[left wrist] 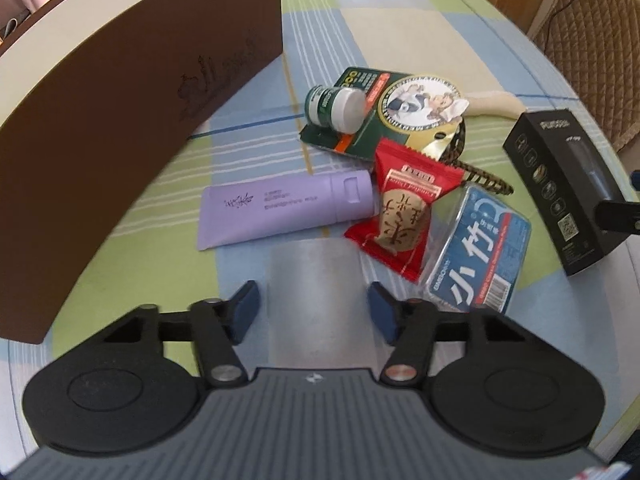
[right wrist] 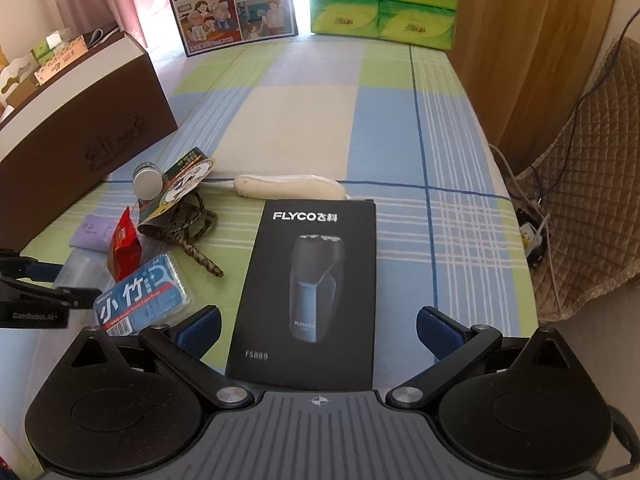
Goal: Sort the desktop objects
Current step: 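Grasp the clear plastic cup with the left tool while the right tool grasps the black FLYCO box, then carry the clear cup and black FLYCO box over the brown box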
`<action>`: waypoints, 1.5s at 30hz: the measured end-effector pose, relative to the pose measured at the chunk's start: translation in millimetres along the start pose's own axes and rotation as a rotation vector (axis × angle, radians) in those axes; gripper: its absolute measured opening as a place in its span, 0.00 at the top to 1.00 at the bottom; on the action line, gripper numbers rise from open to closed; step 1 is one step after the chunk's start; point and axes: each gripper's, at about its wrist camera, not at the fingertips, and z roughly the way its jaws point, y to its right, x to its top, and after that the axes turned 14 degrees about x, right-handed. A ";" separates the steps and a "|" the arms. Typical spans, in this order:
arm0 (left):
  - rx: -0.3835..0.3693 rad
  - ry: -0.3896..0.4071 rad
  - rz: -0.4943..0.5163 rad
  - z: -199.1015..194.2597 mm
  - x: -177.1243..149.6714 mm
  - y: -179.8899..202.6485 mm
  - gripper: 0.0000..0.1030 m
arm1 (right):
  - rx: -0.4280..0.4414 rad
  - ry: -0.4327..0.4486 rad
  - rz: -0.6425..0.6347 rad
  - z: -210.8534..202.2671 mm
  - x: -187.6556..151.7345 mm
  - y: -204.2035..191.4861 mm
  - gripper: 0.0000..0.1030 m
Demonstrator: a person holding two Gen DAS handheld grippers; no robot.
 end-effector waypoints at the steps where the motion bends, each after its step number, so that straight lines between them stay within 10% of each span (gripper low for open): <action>1: 0.008 0.001 -0.003 0.2 -0.1 -1.5 0.53 | 0.001 -0.003 -0.004 2.6 1.5 -0.3 0.02; 16: 0.090 -0.052 -0.164 -1.7 -29.1 -50.9 0.54 | -0.040 -0.057 -0.086 45.3 22.0 -3.2 0.02; 18: 0.094 -0.058 -0.174 -4.4 -34.6 -54.1 0.54 | -0.046 -0.068 -0.103 49.2 22.2 -4.1 0.22; 27: 0.103 -0.063 -0.200 -14.6 -49.7 -55.8 0.54 | -0.052 -0.111 -0.160 44.3 8.8 -8.6 0.24; 45: 0.072 0.055 -0.237 -76.6 -60.3 -72.4 0.54 | 0.122 -0.037 -0.223 -15.3 18.9 -55.8 0.24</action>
